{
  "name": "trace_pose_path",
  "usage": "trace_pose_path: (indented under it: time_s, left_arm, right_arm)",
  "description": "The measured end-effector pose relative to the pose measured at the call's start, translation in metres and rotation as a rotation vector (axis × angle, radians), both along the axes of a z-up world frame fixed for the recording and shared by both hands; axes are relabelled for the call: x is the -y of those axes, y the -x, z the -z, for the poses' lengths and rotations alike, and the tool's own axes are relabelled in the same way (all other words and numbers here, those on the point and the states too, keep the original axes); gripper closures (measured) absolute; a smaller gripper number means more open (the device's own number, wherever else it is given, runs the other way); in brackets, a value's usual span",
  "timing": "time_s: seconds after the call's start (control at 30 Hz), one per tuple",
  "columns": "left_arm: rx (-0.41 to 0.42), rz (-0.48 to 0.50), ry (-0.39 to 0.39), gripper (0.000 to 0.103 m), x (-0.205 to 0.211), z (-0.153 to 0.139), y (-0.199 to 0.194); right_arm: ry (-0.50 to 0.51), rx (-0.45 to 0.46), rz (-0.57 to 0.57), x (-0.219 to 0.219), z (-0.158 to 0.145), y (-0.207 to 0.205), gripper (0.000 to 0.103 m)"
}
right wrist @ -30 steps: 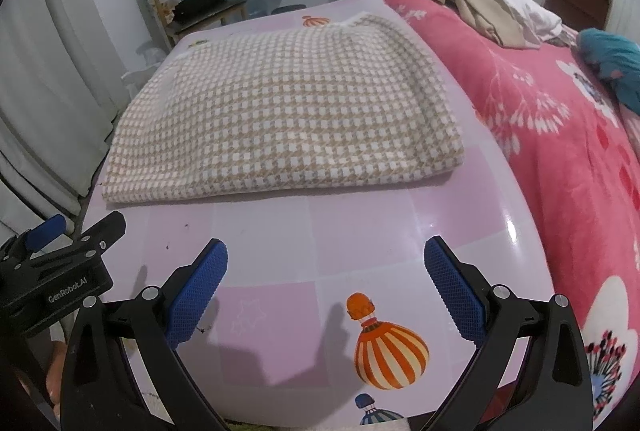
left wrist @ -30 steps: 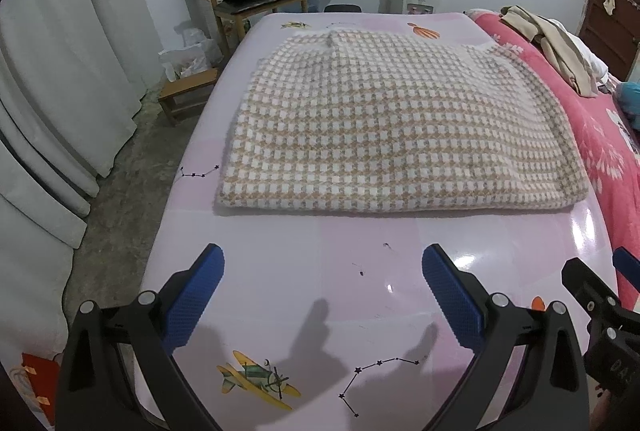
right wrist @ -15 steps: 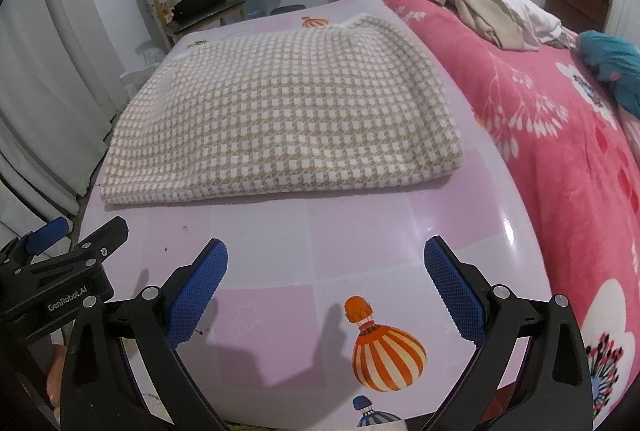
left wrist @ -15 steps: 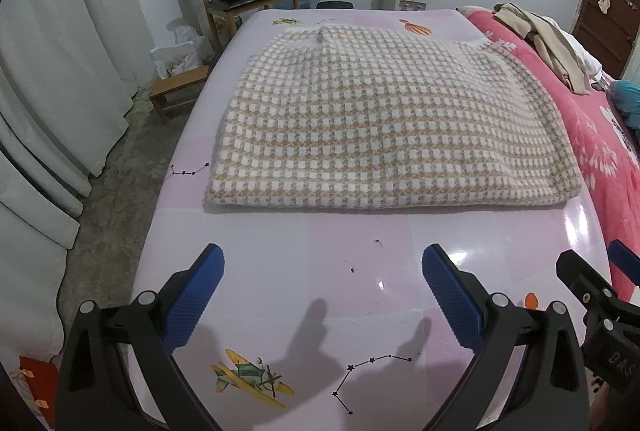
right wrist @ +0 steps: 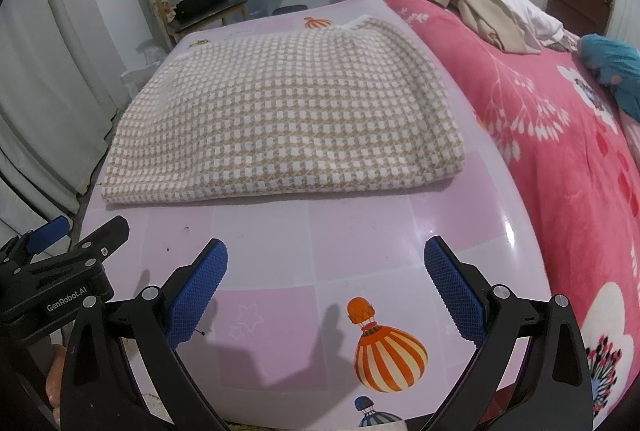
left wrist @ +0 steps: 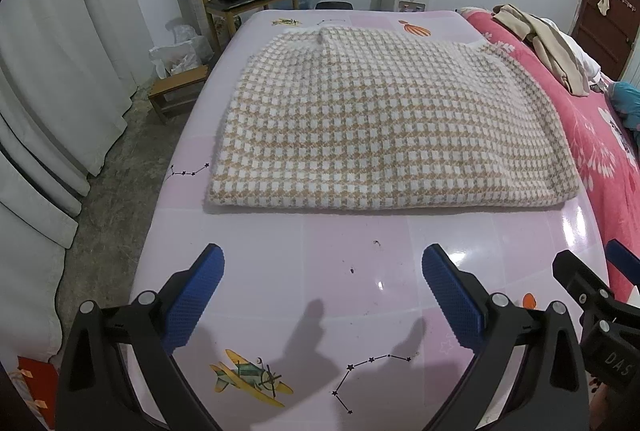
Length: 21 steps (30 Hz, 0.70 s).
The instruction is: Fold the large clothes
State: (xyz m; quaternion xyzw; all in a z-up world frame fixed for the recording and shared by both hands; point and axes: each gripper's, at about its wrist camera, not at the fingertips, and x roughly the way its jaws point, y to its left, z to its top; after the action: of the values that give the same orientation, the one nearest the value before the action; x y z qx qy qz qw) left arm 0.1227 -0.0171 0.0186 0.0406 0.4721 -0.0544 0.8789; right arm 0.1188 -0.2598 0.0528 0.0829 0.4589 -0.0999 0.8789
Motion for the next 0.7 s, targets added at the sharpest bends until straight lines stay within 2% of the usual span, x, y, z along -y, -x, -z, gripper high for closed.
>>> trace_pose_path:
  time_s: [0.7]
  left_arm:
    - [-0.001, -0.001, 0.0, 0.005, -0.0013, -0.0005, -0.0002]
  right_arm:
    - [0.001, 0.0, 0.003, -0.0032, 0.0006, 0.0, 0.008]
